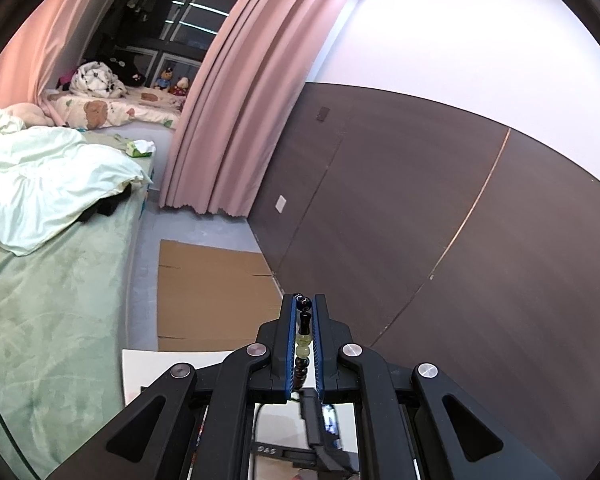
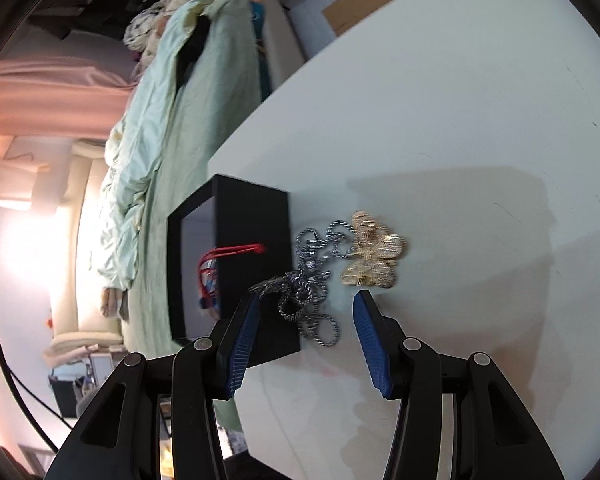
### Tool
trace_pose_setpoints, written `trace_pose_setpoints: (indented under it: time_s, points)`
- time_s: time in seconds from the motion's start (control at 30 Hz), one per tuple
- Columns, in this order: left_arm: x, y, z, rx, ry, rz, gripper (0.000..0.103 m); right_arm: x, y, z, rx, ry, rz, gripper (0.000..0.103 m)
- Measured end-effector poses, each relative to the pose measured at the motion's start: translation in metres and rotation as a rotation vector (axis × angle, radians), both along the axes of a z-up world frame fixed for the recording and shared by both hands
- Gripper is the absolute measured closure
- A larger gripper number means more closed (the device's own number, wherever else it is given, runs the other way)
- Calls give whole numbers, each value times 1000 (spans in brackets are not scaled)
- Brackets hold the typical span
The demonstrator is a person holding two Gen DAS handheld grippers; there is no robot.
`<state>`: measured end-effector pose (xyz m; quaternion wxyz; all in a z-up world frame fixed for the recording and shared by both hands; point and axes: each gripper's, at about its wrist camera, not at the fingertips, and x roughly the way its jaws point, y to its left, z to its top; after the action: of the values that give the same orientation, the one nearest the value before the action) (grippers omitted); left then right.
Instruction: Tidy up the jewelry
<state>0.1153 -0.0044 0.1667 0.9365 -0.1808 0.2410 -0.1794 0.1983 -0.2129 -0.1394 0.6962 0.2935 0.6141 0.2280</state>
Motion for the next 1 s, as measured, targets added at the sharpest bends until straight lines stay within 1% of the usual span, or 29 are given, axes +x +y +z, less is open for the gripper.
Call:
trace_pose_setpoints:
  time_s: [0.1, 0.23, 0.3, 0.4, 0.43, 0.5, 0.57, 0.67, 0.73, 0.83, 0.87, 0.9, 0.97, 1.0]
  points:
    - [0, 8, -8, -7, 14, 16, 96, 0, -7, 3, -18, -17, -31, 52]
    - [3, 20, -22, -28, 39, 41, 96, 2, -10, 6, 40, -25, -72, 52]
    - [4, 26, -30, -40, 49, 56, 96, 2, -7, 0, 84, 4, -82, 52]
    - [5, 38, -39, -65, 63, 75, 96, -1, -2, -13, 118, 61, -100, 52]
    - [5, 41, -42, -71, 65, 81, 96, -1, 1, -16, 119, 72, -104, 54]
    - [5, 49, -47, -86, 65, 98, 96, 0, 7, -19, 114, 81, -110, 68]
    - [5, 56, -54, -97, 63, 117, 96, 0, 11, -19, 111, 74, -126, 69]
    - [7, 65, -64, -121, 71, 134, 96, 2, 17, -15, 76, 48, -132, 70]
    - [10, 70, -75, -141, 93, 133, 96, 3, 21, -11, 29, 21, -127, 71]
    - [18, 72, -92, -156, 132, 115, 96, 4, 24, -8, -11, -2, -117, 74]
    - [21, 71, -99, -162, 148, 106, 96, 4, 25, -8, -33, -8, -110, 78]
    - [24, 71, -105, -168, 163, 98, 96, 4, 24, -9, -49, -9, -108, 88]
    - [30, 68, -116, -172, 196, 72, 96, 4, 23, -11, -33, -8, -107, 90]
    - [31, 66, -120, -171, 208, 62, 96, 4, 22, -11, -26, -7, -106, 93]
